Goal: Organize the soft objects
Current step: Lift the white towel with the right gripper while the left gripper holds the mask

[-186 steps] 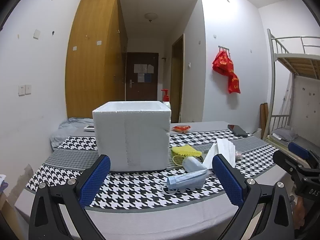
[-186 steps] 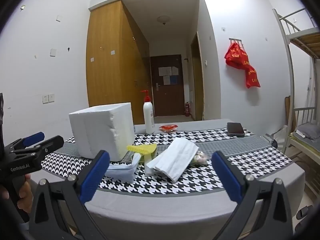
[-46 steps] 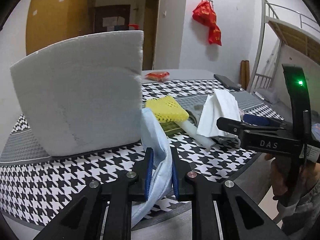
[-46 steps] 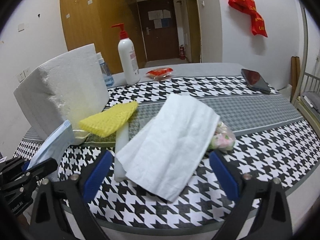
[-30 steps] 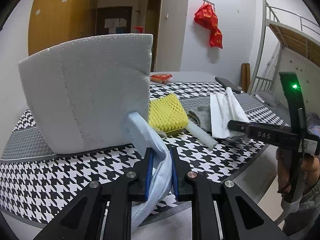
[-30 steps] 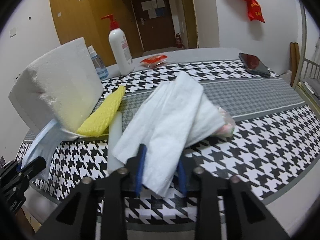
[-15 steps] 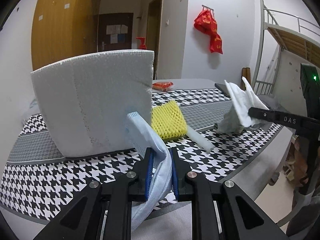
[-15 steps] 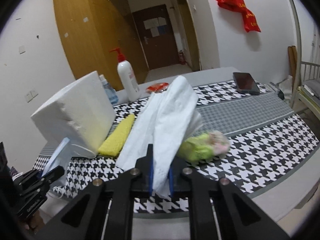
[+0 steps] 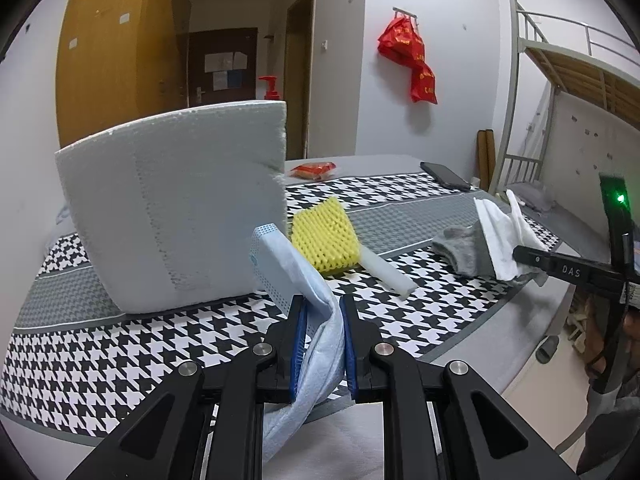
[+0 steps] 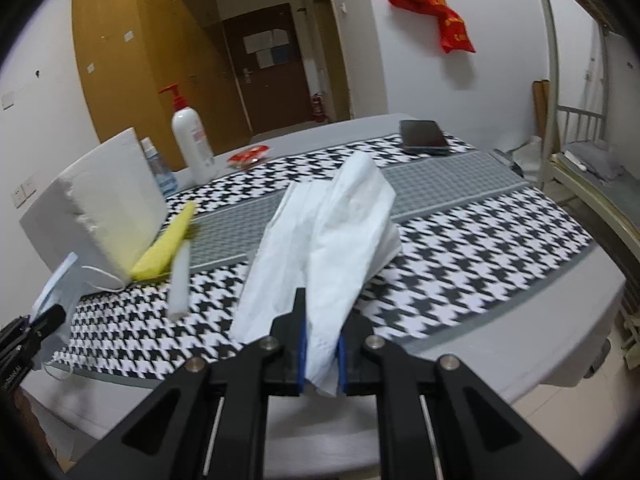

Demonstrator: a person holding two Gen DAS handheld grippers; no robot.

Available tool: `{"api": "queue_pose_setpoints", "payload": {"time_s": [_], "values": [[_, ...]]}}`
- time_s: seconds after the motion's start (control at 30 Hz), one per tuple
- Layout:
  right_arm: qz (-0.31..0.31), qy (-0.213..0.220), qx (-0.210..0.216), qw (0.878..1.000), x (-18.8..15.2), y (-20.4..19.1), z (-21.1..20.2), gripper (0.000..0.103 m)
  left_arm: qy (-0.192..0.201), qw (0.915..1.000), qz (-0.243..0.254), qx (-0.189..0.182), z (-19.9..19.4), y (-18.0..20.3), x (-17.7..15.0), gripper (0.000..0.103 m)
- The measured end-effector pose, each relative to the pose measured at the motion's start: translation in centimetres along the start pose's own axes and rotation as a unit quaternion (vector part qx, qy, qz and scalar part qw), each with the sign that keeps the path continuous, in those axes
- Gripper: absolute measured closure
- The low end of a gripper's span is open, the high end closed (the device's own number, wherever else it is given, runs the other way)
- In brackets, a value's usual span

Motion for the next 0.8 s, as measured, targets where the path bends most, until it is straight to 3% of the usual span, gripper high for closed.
{"api": "queue_pose_setpoints", "payload": {"time_s": [0.13, 0.2, 0.27, 0.37, 0.57, 0.67, 0.7, 0.77, 0.8], "values": [[0.002, -0.015, -0.018, 1.0, -0.9, 1.5, 0.5, 0.085, -0.002, 1.0, 0.008, 0.0, 0.2, 0.6, -0.2, 0.085], [0.004, -0.016, -0.025, 1.0, -1.1, 2.1, 0.6, 0.078, -0.003, 1.0, 0.009, 0.0, 0.3, 0.7, -0.2, 0.085], [0.008, -0.013, -0.027, 1.0, -0.9, 2.3, 0.4, 0.059, -0.002, 0.9999, 0.011, -0.001, 0.4, 0.9, -0.3, 0.085], [0.006, 0.008, -0.03, 0.999, -0.3, 2.2, -0.4, 0.043, -0.003, 0.9999, 0.015, 0.0, 0.6, 1.1, -0.4, 0.085], [-0.004, 0.026, -0.039, 0.999, 0.7, 2.1, -0.8, 0.043, -0.001, 0.9999, 0.013, 0.001, 0.6, 1.0, -0.4, 0.085], [0.001, 0.008, -0.044, 0.999, 0.7, 2.6, 0.4, 0.044, 0.001, 0.9999, 0.012, 0.002, 0.4, 0.8, -0.5, 0.085], [0.004, 0.0, -0.048, 0.999, 0.7, 2.8, 0.8, 0.049, 0.001, 0.9999, 0.01, 0.002, 0.3, 0.7, -0.5, 0.085], [0.004, -0.009, -0.049, 0.999, 0.5, 3.1, 1.3, 0.074, 0.0, 1.0, 0.009, 0.003, 0.3, 0.5, -0.5, 0.085], [0.003, -0.011, -0.046, 0.999, 0.5, 3.1, 1.5, 0.08, -0.001, 1.0, 0.008, 0.004, 0.4, 0.4, -0.6, 0.085]]}}
Point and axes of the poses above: each gripper's, at about its wrist camera, not at the fingertips, and z roughly the way its jaws point, y to its right, x to its top, the point moved 9 cm from there along z, roughly the way its jaws point, and after that the axes turned 8 degrees about -z, right-handed, at the moved point
